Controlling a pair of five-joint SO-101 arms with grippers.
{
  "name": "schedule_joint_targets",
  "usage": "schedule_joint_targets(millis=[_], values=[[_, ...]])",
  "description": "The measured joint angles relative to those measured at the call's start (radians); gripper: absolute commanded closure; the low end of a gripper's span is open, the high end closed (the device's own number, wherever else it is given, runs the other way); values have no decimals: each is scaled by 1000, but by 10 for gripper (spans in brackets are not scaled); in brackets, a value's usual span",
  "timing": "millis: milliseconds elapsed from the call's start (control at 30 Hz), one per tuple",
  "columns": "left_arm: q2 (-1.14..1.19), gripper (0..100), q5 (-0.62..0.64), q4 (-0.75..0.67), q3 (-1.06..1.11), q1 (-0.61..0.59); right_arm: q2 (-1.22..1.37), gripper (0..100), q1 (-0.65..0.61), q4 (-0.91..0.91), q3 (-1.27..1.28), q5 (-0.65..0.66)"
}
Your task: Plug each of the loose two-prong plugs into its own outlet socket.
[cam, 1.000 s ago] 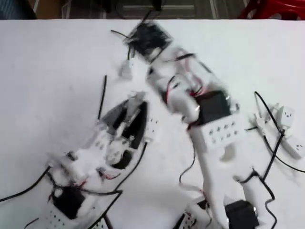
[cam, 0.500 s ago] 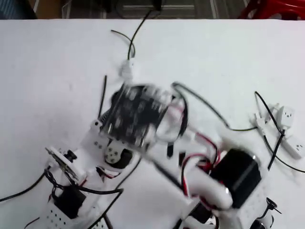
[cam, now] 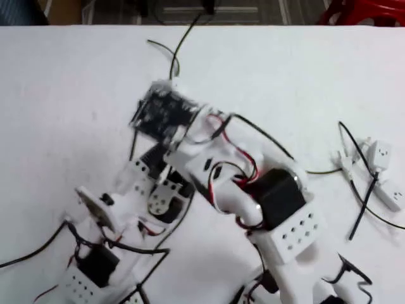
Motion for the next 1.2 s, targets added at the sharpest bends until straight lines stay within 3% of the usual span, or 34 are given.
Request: schedule_joint_targets(millis=[167,600,767,967,1200], values=[[2,976,0,2,12,0,-3,980,49,-51,91,74],[2,976,0,2,15,-44,-5,980,68,-61,98,104],[3,976,0,2,15,-44,-5,980,140,-52,72,166],[-20,976,-3,-9,-3,-77,26,980,347,-48,77,210],[-12,976,-3,-3,-5,-80,20,980,365,-48,75,215]])
